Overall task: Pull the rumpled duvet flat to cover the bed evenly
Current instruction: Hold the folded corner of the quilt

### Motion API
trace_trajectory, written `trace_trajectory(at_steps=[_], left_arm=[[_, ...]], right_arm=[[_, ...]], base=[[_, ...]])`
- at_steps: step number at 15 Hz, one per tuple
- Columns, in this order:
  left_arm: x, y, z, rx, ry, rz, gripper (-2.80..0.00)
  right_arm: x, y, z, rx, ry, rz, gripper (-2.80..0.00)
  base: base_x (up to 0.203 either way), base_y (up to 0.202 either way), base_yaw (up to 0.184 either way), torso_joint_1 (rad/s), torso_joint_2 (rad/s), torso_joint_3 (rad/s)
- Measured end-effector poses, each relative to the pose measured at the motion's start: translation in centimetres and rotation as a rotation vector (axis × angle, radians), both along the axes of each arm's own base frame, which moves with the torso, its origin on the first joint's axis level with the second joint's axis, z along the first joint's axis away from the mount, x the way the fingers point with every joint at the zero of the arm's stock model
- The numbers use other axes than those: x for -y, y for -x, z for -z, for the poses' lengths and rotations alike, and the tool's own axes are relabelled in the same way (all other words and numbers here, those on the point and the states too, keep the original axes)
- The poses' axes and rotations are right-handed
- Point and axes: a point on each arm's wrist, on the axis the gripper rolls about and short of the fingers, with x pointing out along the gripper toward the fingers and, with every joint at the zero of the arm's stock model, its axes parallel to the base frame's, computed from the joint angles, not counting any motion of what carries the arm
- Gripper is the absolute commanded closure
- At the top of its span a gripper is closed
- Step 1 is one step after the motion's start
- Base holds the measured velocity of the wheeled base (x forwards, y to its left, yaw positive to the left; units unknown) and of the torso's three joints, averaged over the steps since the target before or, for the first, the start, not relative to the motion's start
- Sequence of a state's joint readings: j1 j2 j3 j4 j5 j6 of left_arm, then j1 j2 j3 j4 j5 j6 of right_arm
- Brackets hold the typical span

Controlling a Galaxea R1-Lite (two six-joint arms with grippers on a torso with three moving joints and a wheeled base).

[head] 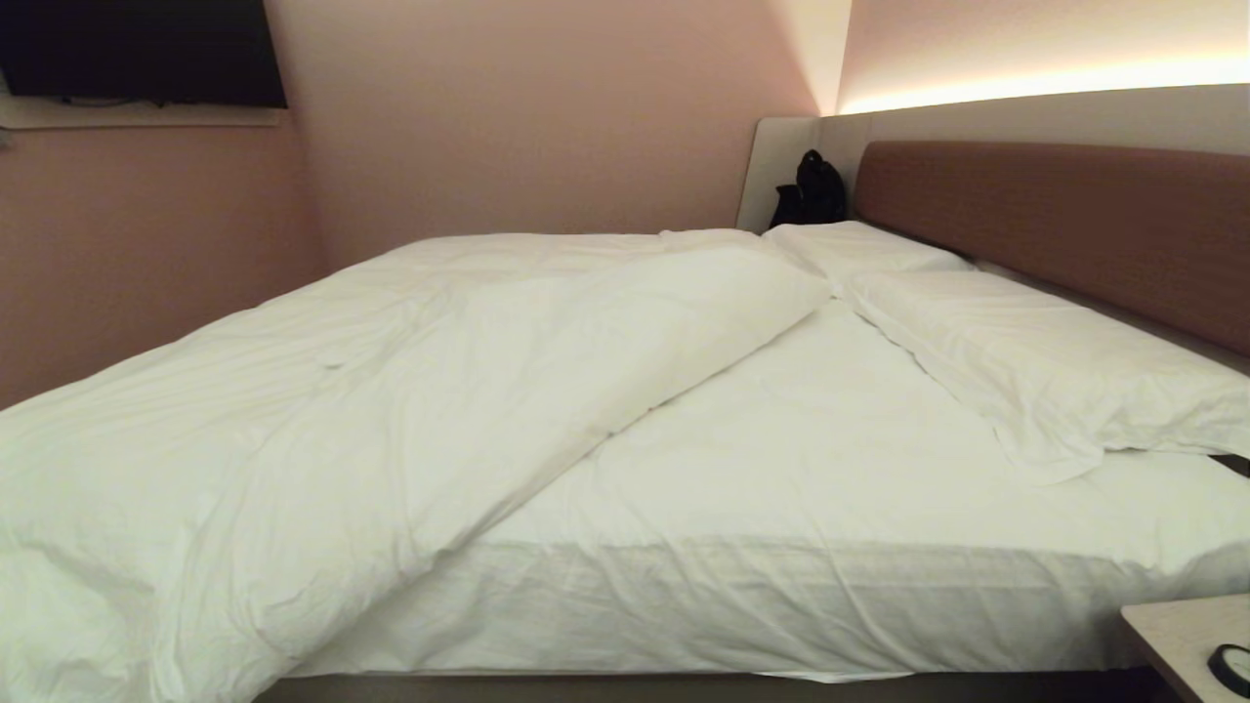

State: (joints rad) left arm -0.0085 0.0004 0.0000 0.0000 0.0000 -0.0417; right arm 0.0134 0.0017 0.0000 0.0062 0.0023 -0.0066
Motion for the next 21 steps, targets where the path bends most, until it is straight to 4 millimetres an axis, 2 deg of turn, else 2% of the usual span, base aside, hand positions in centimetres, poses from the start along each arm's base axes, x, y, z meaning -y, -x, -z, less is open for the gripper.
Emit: trace_trajectory(at_steps=[13, 16, 18, 21], left_arm=[[0.0, 0.2, -0.4, 0.009, -0.019, 0.004, 0.0], [0.0, 0.6, -1.7, 0.053, -0.018, 0.015, 0.0], [0.1, 0.9, -3.3, 0.09, -0.017, 0.032, 0.0], [0.1, 0.5, -7.7, 0.09, 0.035, 0.056, 0.0]], right_arm=[[0.0, 0.0, 0.0, 0.0, 0.0, 0.0, 0.0], [0.0, 0.0, 0.0, 0.0, -0.001, 0.0, 0.0], [0.0, 0.0, 0.0, 0.0, -0.001, 0.0, 0.0], [0.0, 0.0, 0.0, 0.0, 0.0, 0.0, 0.0]], base=[[0.0, 0.0, 0.0, 0.0, 0.0, 0.0], [0.0, 0.0, 0.0, 0.0, 0.0, 0.0], [0.0, 0.0, 0.0, 0.0, 0.0, 0.0], [0.0, 0.0, 0.0, 0.0, 0.0, 0.0]])
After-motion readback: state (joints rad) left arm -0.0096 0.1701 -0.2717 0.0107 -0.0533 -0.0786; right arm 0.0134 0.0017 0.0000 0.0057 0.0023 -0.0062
